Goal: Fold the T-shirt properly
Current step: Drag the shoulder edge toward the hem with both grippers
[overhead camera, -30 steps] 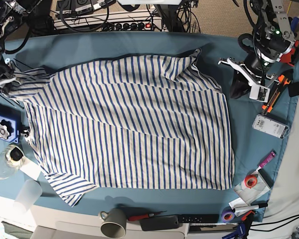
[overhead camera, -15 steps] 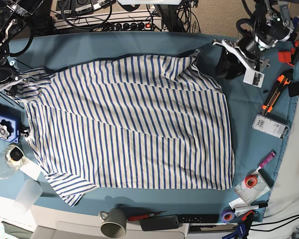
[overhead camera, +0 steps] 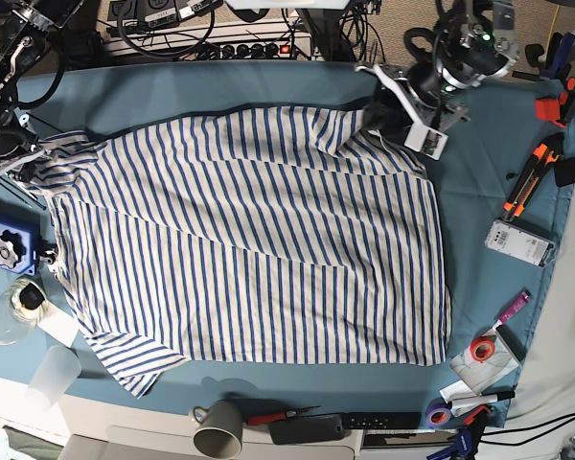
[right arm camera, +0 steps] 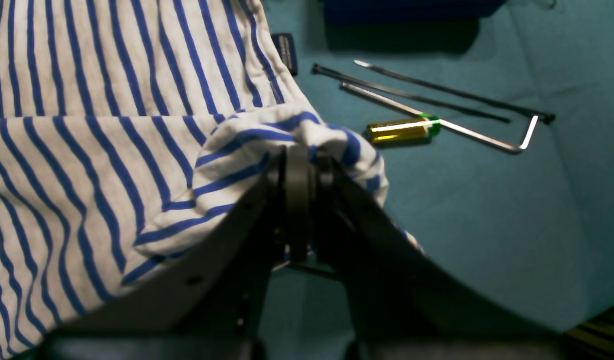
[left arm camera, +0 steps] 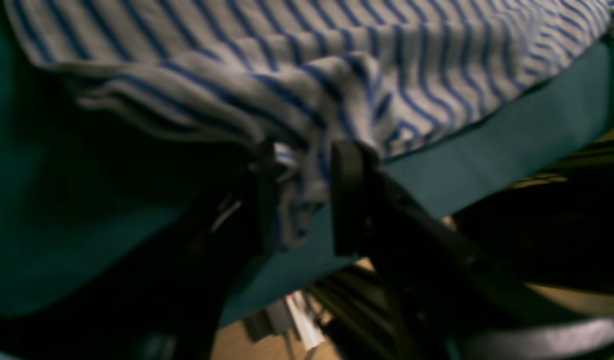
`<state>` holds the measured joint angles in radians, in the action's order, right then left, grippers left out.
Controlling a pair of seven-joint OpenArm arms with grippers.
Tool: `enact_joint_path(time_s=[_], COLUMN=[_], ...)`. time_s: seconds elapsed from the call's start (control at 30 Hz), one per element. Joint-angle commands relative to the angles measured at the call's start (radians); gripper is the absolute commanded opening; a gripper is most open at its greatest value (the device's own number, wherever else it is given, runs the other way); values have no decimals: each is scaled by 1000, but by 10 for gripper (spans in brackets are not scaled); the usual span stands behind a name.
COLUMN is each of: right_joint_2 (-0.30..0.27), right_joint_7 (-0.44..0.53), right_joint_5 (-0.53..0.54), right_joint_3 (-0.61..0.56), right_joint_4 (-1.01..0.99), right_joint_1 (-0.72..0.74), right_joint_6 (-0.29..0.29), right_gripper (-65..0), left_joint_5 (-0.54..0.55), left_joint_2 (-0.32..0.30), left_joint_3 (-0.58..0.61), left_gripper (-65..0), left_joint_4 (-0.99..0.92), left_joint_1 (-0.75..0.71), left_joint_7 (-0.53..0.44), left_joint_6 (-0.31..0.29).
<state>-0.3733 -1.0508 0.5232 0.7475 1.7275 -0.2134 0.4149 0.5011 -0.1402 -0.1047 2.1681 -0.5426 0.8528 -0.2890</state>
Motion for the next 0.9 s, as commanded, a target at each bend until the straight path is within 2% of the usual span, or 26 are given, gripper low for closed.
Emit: enact_joint_path(time_s=[0.0,0.07,0.17,0.27,0.37,0.47,0.57,0.7,0.8,0.87], right_joint_2=[-23,-23,-23,-23,-23,-23,-23,-23,-23,-23], right_joint_7=[11,4,3,2,2,4,5,8,8,8], right_joint_5=[7,6,6,6,6,6,6,7,6,6], right_joint_3=[6,6,6,6,6,6,6,6,6,6], right_joint_4=[14,14,14,14,14,14,14,14,14,14], right_joint_1=[9,9,9,9,9,9,9,9,9,9], right_joint_6=[0,-1,0,0,0,0,0,0,0,0], right_gripper=[-650,-650,-650,-650,-650,-650,-650,-650,-650,-650], left_joint_5=[14,1,-33,-26,-27,-36,-57,-64,-115,-135], left_joint_2=[10,27,41,43,43,43,43,43,43,43], left_joint_3=[0,0,0,0,0,0,0,-11,-24,-24], left_gripper=[-450,-450,-450,-450,-450,-450,-450,-450,-450,-450], left_joint_4=[6,-29,-120,-192,-201,-201,-200,-179,-152,-150], left_joint_1=[-3,9,58,104,113,110,110,111,111,110], left_joint_7=[-36,-69,-66,-22,4,6,15,10,-43,-130], left_joint_6=[-6,18,68,71,73,117,138,140,135,135])
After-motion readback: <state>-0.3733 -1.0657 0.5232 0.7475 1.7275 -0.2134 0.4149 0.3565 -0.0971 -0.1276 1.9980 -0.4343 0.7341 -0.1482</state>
